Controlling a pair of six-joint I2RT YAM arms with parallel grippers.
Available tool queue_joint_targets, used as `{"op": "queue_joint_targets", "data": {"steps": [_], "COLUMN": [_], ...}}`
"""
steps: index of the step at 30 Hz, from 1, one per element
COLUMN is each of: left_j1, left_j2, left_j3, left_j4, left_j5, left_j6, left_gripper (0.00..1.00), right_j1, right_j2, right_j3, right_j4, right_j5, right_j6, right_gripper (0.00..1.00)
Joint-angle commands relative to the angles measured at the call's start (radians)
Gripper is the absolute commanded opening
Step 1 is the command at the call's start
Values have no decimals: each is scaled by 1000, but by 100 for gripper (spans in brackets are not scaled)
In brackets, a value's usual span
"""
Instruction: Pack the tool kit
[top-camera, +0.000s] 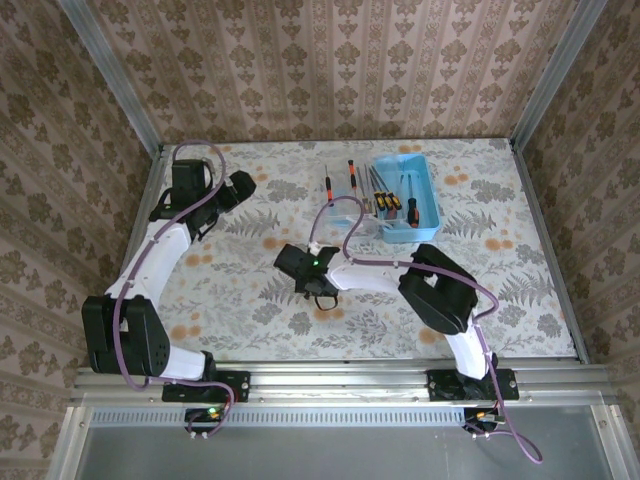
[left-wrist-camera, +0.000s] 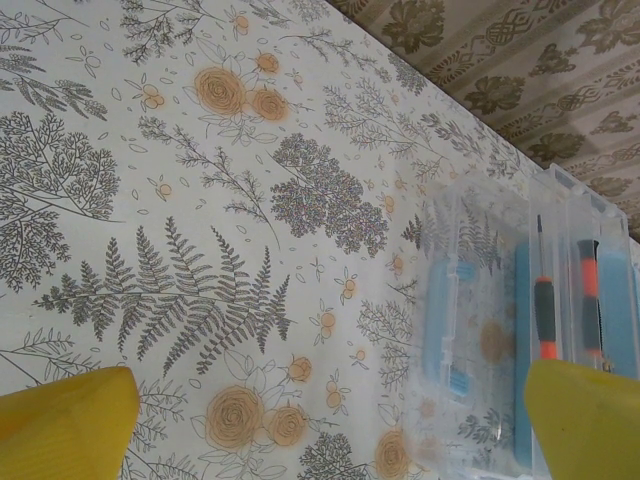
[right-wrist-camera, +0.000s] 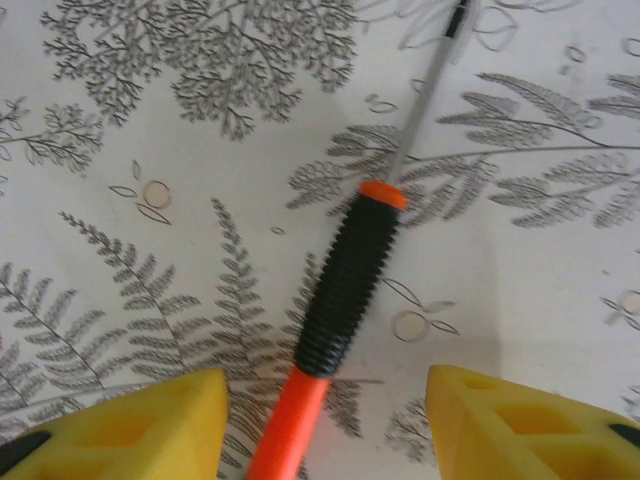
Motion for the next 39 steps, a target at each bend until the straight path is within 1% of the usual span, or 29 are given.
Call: {"op": "queue_joint_targets", "data": {"steps": [1, 4, 7, 12, 14, 15, 18, 20, 22, 25, 29, 34, 39], "left_j1": [-9, -12, -12, -13, -13, -13, -15, -17, -22, -27, -45, -86, -147], "left_j2": [8, 1, -5, -7, -9, -9, -10, -10, -10, -12, -22, -12, 16], "left_j3": [6, 6, 6, 7, 7, 7, 6, 6, 6, 9, 7, 7, 16], "left_j4": [4, 7, 7, 10, 12, 13, 13, 13, 14, 14, 20, 18, 8], "left_j5": [9, 12, 14, 20, 25, 27, 30, 30, 30, 38, 43, 33, 33], "left_j6": [-2, -3, -5, -8, -9, -11, -13, -12, -11, -14, -11, 5, 26], "left_gripper": [100, 100, 100, 100, 100, 100, 100, 100, 100, 100, 100, 100, 100], "right_j1": [-4, -15, -18, -16, -15, -15, -12, -7, 6, 38, 83, 98, 90], "right_j2": [33, 43, 37, 0, -28, -45, -98, -138, -178, -203, -263, -383, -507], "right_j3": [38, 32, 9, -30, -63, -83, -138, -178, -223, -219, -243, -279, -252], "right_j4": [-46, -44, -33, -13, 4, 14, 17, 60, 120, 84, 58, 27, -89], "right_j5": [75, 65, 63, 50, 48, 47, 50, 35, 1, -14, 16, 57, 111], "right_j6": [35, 34, 37, 15, 13, 13, 11, -1, -45, -101, -137, -158, -237], "right_gripper": [49, 41, 25, 16, 13, 10, 10, 10, 10, 11, 11, 11, 12]}}
